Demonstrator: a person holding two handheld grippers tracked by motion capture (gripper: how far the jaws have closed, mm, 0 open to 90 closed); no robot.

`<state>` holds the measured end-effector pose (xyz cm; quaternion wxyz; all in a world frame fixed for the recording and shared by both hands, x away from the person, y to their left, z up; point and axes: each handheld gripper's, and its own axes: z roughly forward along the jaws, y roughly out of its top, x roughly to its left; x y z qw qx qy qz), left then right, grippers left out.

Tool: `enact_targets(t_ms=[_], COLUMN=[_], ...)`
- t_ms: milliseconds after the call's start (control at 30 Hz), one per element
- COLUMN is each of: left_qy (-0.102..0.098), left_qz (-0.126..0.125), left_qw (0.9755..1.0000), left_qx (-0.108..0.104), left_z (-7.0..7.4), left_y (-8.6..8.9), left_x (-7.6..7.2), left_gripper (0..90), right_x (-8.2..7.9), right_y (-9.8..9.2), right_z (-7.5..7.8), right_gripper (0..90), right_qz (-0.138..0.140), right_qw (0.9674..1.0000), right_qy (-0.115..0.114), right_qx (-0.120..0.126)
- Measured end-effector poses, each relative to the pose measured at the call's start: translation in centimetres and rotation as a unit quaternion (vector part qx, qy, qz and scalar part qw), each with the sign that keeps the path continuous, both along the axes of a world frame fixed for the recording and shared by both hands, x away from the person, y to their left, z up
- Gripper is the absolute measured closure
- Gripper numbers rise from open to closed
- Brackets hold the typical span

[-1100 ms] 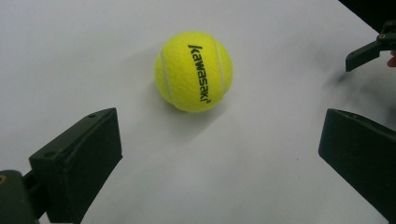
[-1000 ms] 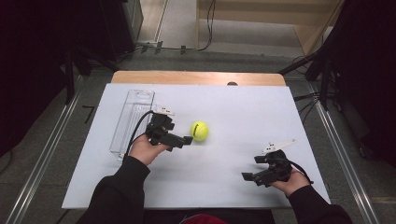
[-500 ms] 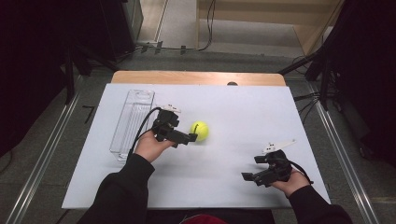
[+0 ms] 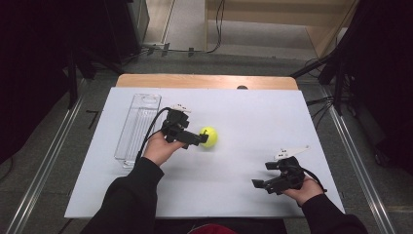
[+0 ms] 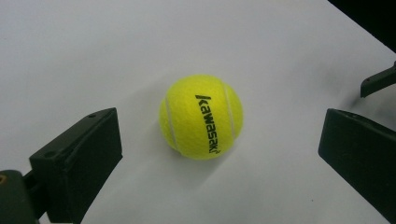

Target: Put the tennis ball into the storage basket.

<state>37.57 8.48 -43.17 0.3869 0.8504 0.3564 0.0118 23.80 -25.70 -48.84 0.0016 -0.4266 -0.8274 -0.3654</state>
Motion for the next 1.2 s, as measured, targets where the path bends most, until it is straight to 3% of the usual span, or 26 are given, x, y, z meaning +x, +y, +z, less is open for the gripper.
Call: enact_targets(t_ms=[300, 1200], left_qy=[-0.006, -0.013], left_qz=[-0.005, -0.005], left_qw=[1.0, 0.9999], left_qx=[0.004, 0.004], left_z=[0.1, 0.0], left_y=[-0.6, -2.9], left_x=[0.9, 2.7], left_gripper=[0.2, 1.4], right_x=[0.0, -0.1], right_y=[0.1, -0.1], right_z=[0.0, -0.2], right_gripper=[5.3, 5.3], right_qz=[0.001, -0.004], right_qw=[1.0, 1.0], right_qy=[-0.009, -0.006], right_qx=[0.003, 0.002])
